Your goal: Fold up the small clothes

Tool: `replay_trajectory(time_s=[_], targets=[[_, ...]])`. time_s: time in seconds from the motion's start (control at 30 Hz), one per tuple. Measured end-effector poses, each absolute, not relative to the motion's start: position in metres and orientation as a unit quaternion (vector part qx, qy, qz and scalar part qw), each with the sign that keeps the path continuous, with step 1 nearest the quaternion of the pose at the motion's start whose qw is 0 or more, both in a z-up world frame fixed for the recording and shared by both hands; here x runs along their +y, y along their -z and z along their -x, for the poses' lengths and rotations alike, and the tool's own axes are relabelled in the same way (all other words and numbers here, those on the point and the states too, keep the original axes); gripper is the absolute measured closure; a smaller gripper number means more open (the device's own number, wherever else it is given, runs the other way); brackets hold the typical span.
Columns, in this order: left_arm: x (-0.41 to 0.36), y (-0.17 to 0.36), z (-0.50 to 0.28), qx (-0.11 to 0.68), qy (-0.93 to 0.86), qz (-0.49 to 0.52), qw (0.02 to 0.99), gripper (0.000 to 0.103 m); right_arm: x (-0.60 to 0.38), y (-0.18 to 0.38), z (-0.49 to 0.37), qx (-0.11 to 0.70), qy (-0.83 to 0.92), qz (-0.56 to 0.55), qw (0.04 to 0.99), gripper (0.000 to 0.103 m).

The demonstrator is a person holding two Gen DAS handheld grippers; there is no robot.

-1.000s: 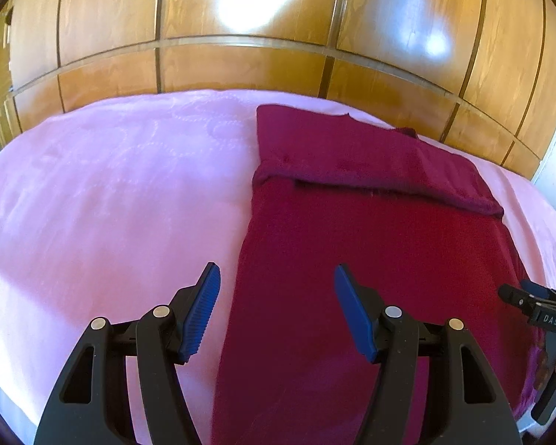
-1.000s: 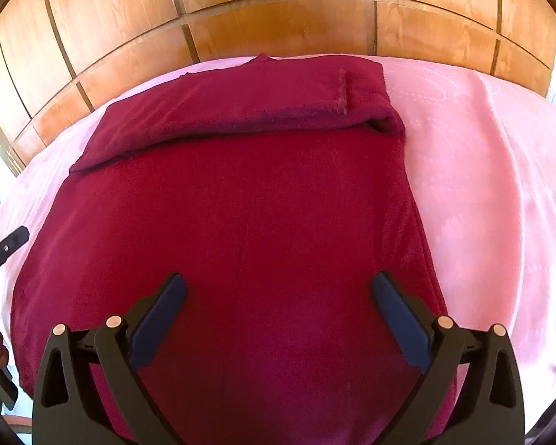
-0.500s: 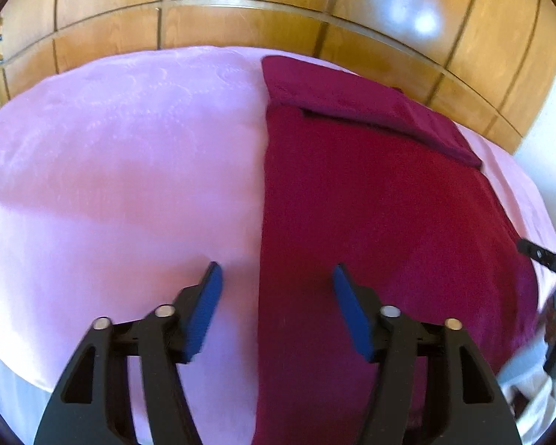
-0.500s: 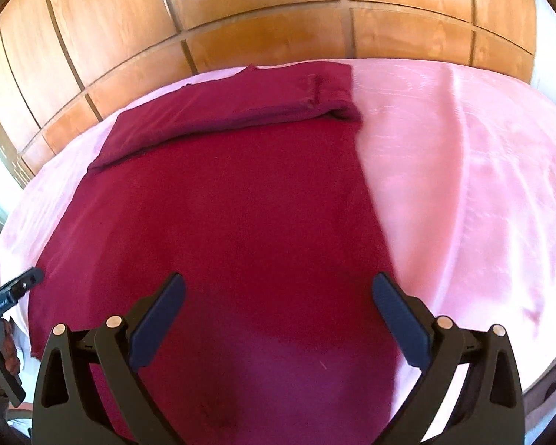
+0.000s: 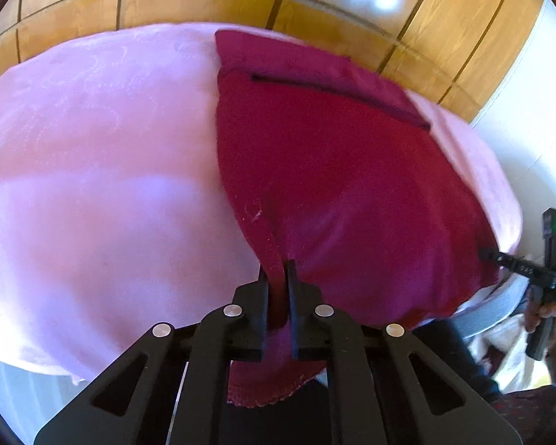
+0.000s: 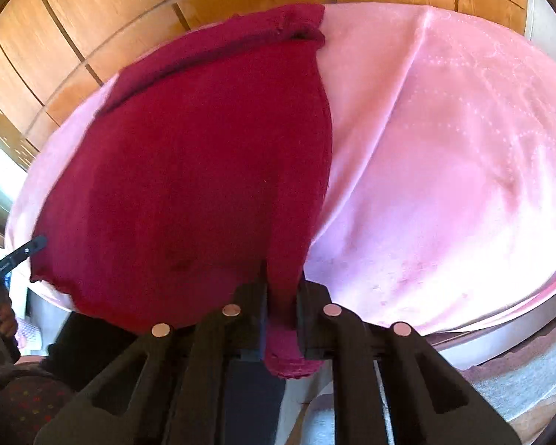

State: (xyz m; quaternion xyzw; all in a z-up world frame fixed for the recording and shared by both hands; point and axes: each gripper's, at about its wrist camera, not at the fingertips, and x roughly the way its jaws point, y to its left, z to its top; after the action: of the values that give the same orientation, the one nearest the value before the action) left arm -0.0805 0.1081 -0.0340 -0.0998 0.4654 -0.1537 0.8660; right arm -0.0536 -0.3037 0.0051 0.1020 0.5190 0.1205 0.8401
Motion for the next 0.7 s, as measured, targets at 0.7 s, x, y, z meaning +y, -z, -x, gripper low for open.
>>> replay_trajectory(time_s=[0.7], targets=[[0.129,0.021,-0.095,0.443,0.157,0.251,0.846,0.096,-0.315,-0.023,-0.111,0.457,-0.116,-0.23,0.851,0.088]])
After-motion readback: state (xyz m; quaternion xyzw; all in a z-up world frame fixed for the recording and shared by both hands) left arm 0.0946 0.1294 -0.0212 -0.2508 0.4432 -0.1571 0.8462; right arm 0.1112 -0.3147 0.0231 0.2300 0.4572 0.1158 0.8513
